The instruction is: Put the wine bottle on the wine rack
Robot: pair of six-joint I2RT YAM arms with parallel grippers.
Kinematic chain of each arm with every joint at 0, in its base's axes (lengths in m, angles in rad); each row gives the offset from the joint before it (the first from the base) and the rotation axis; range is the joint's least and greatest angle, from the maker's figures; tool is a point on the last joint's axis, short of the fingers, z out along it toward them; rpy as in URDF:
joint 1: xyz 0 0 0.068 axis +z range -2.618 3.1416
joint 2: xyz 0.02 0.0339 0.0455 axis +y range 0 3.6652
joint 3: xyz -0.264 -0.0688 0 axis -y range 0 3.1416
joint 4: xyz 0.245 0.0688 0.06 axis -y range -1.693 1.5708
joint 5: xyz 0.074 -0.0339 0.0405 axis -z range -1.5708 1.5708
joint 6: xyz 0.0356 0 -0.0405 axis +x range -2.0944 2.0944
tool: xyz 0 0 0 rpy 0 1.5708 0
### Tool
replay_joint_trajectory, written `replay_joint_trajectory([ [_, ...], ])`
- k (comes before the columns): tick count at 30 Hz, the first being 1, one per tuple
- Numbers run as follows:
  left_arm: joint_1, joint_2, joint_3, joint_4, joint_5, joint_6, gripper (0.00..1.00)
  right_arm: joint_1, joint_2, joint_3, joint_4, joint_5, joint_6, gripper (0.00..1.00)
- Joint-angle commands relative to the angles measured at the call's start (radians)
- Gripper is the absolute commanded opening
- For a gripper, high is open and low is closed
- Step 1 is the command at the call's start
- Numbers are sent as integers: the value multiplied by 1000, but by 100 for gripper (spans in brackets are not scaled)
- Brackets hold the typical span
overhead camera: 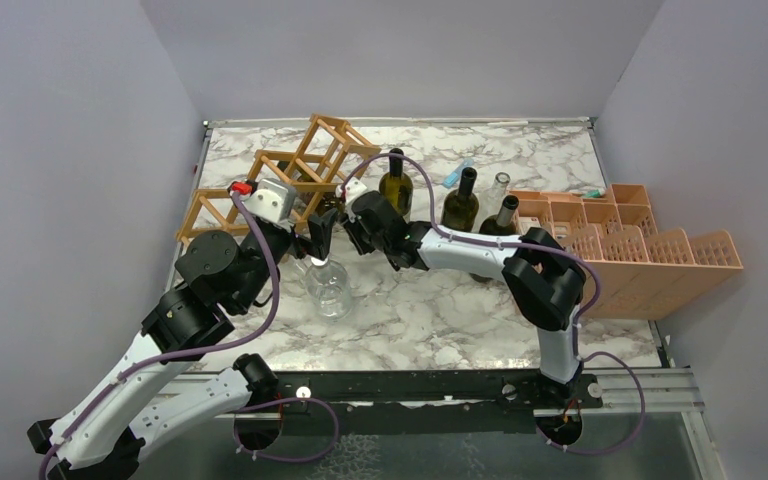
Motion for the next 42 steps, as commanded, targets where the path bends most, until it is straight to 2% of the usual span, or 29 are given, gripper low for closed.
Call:
replay_joint_trajectory([
  [1,-3,-3,5,-14,18,-16,99,6,2,40,30,34,27,41],
  [3,-4,-5,6,-15,19,-16,99,6,-15,34,26,37,32,50],
  [7,-4,-7,9,-17,20,-14,99,6,-80,9,3,40,44,59],
  [16,-4,-18,51,-50,50,-95,99,5,-298,-20,-87,-72,76,62],
  [21,-4,-32,42,-49,58,-133,99,5,-407,4,-136,-36,80,62],
  [24,-4,-30,30,-50,65,-137,99,5,-449,18,-139,68,91,62],
  [33,-4,-19,-5,-37,88,-157,99,-32,-370,155,-234,347,162,64],
  [42,-3,-15,-30,-28,97,-180,99,-106,-258,224,-257,319,173,64],
])
